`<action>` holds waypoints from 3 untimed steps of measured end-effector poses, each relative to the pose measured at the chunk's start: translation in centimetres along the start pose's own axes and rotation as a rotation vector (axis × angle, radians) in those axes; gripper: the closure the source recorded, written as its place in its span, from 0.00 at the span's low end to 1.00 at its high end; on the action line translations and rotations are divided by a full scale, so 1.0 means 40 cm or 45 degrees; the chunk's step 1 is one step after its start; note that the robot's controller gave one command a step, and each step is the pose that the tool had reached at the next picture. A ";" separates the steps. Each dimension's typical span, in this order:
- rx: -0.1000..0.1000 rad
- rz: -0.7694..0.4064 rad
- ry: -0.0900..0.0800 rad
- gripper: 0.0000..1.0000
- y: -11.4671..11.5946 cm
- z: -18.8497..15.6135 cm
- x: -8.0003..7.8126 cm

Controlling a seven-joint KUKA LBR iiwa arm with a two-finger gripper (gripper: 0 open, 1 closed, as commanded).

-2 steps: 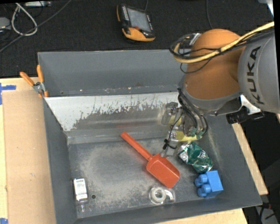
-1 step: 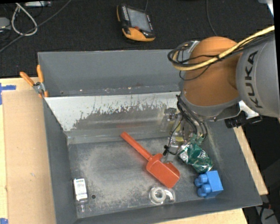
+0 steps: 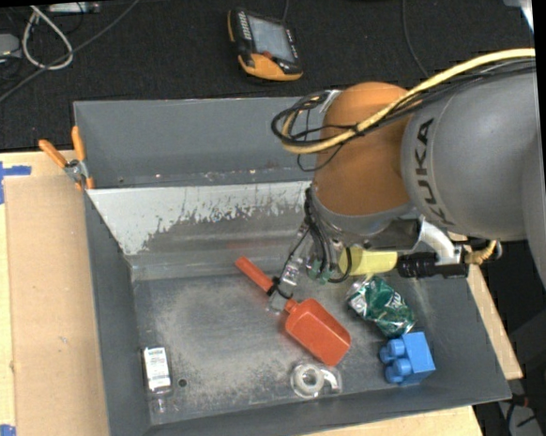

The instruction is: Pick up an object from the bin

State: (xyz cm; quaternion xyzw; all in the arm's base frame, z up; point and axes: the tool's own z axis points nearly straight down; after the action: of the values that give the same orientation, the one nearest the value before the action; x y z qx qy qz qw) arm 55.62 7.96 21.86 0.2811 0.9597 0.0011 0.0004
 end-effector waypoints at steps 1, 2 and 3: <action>0.008 -0.190 0.007 0.00 -0.070 0.082 -0.065; 0.000 -0.405 0.004 0.00 -0.001 0.219 0.006; 0.007 -0.251 0.003 0.00 -0.171 0.278 -0.129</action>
Offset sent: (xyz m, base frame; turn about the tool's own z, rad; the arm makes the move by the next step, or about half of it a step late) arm -0.0039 0.0082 -0.0943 -0.3267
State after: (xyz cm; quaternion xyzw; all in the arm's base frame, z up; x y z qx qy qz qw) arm 56.32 -0.56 10.73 0.1854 0.9827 -0.0010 -0.0014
